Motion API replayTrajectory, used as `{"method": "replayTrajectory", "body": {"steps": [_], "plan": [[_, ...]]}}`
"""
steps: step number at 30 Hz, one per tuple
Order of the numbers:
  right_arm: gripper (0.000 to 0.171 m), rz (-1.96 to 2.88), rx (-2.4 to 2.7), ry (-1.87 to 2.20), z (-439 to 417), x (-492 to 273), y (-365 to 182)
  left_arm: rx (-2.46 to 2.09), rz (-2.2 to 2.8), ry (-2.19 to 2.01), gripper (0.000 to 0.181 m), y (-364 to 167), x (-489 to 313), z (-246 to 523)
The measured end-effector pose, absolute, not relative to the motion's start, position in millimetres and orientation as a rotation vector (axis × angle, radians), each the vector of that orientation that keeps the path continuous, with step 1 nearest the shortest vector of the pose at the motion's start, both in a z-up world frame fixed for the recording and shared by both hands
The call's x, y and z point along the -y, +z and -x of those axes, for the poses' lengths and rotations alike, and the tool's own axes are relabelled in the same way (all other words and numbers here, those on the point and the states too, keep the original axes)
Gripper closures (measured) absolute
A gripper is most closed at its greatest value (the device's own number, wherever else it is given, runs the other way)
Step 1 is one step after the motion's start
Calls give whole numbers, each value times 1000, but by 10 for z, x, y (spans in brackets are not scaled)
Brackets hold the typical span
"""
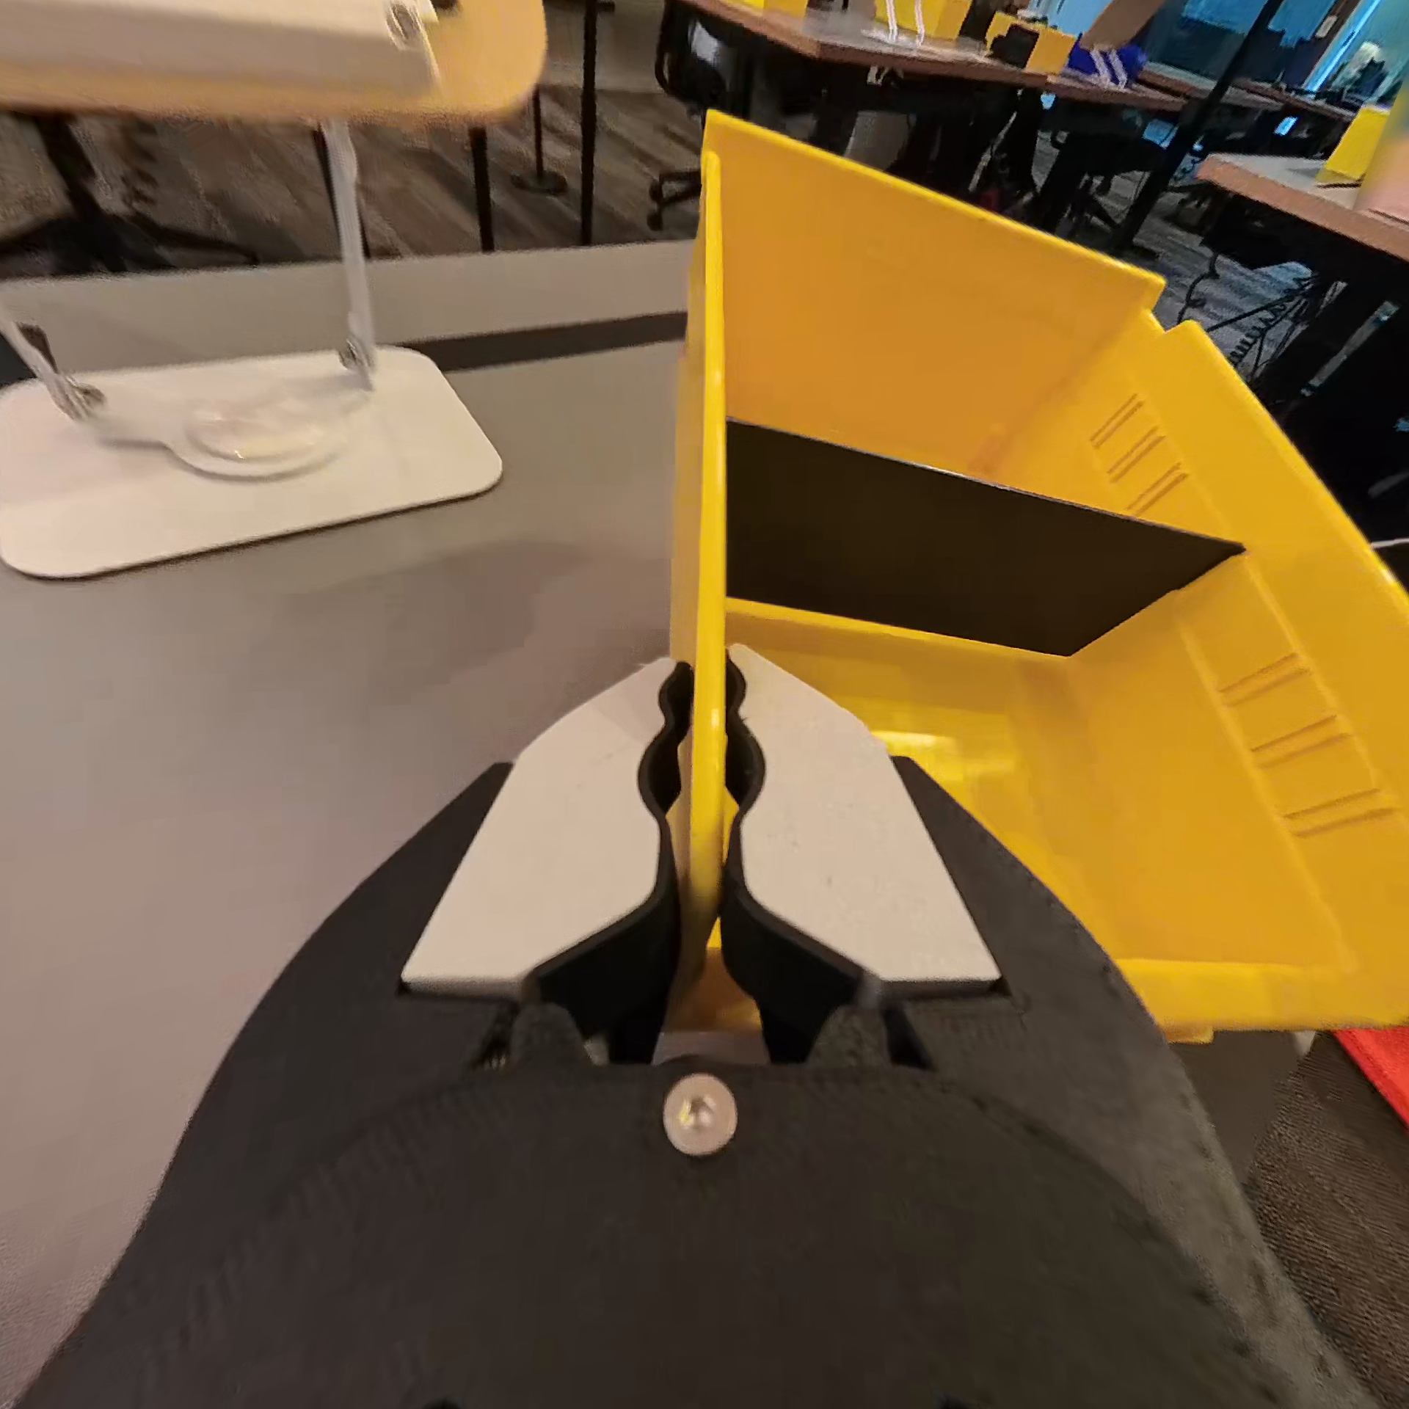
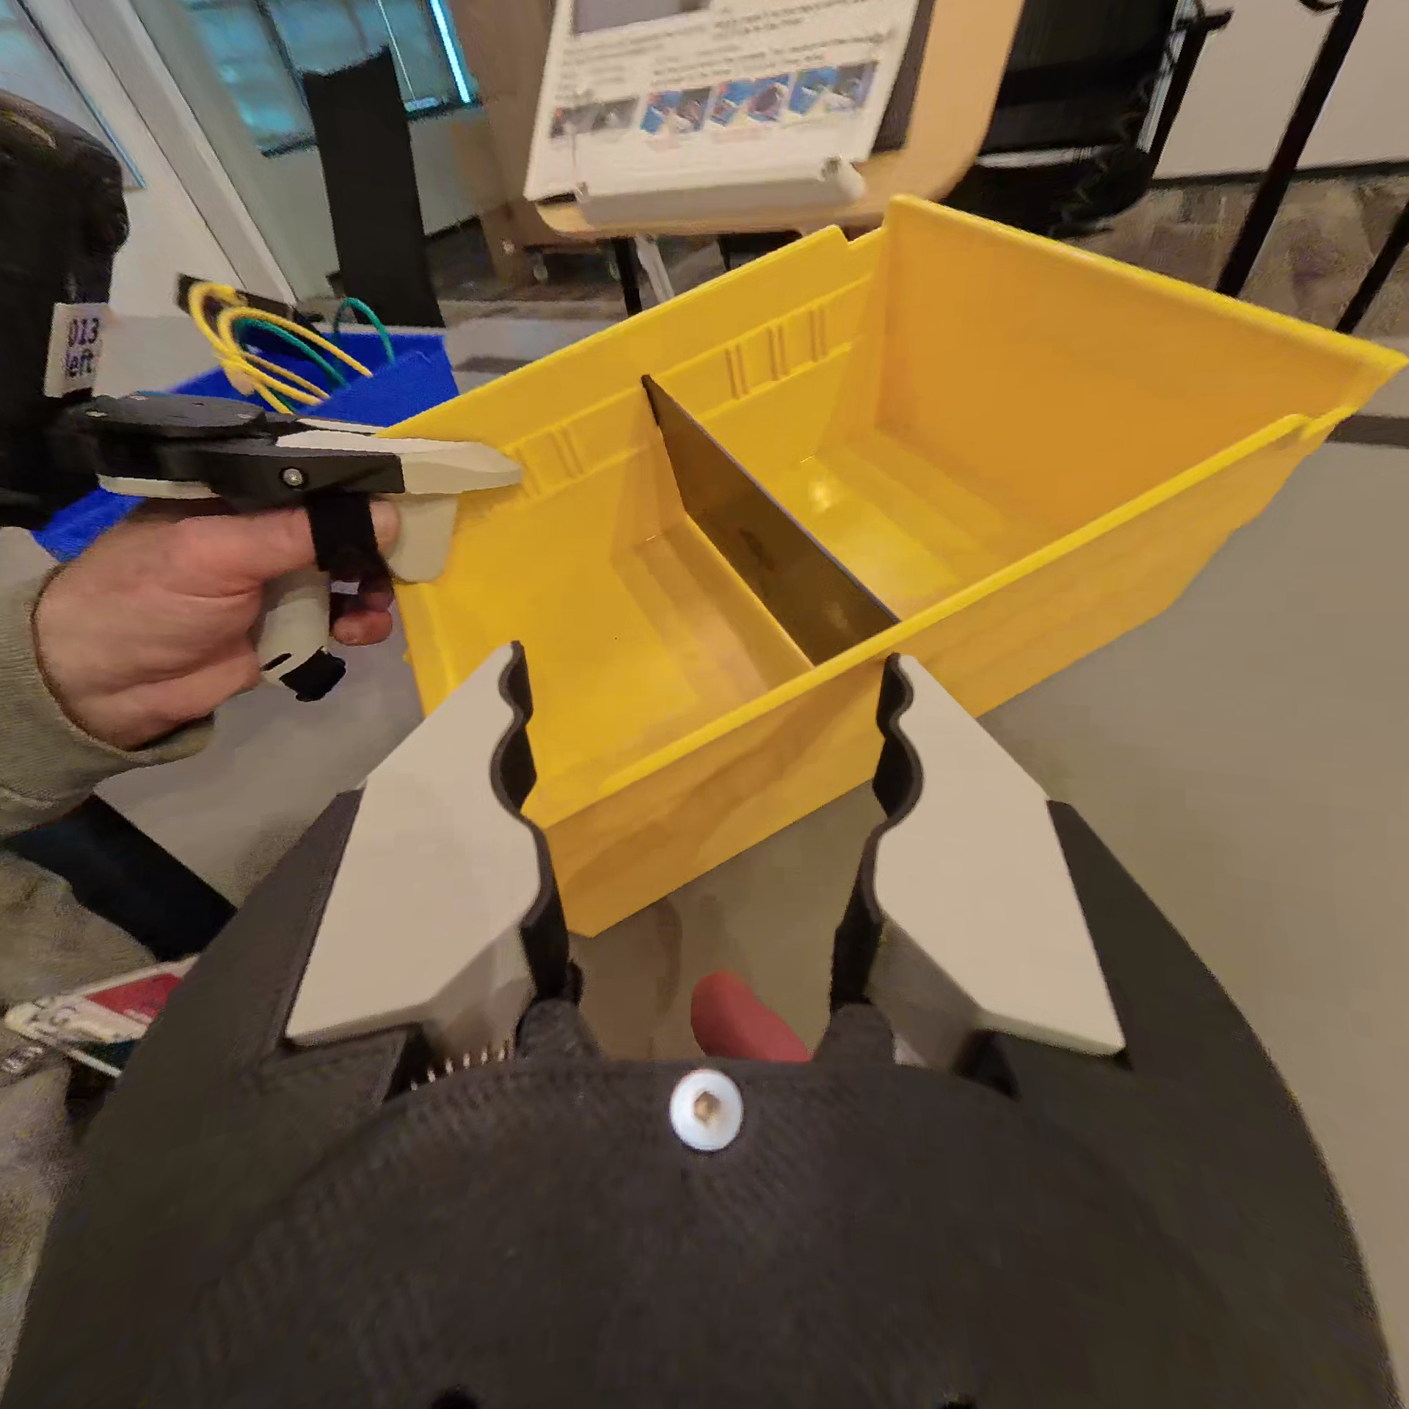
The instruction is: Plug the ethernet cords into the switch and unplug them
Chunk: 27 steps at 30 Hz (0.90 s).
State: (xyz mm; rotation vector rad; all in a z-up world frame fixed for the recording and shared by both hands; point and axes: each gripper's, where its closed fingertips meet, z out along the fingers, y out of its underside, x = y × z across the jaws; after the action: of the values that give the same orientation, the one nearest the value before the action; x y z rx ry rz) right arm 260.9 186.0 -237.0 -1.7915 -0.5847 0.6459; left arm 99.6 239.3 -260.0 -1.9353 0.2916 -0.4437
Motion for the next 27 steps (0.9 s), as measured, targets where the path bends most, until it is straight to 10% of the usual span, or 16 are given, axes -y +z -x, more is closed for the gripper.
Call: {"method": "replayTrajectory", "body": {"steps": [12,27], "plan": [[93,1973,634,617,-3041,-2009,-2755,-268,2045,-589,161,-3046,-2304,-1443],[163,2039,739,17,-4066,-2490,-2769,-571,2066,-856,126,-3014,-1724,-2348]]}}
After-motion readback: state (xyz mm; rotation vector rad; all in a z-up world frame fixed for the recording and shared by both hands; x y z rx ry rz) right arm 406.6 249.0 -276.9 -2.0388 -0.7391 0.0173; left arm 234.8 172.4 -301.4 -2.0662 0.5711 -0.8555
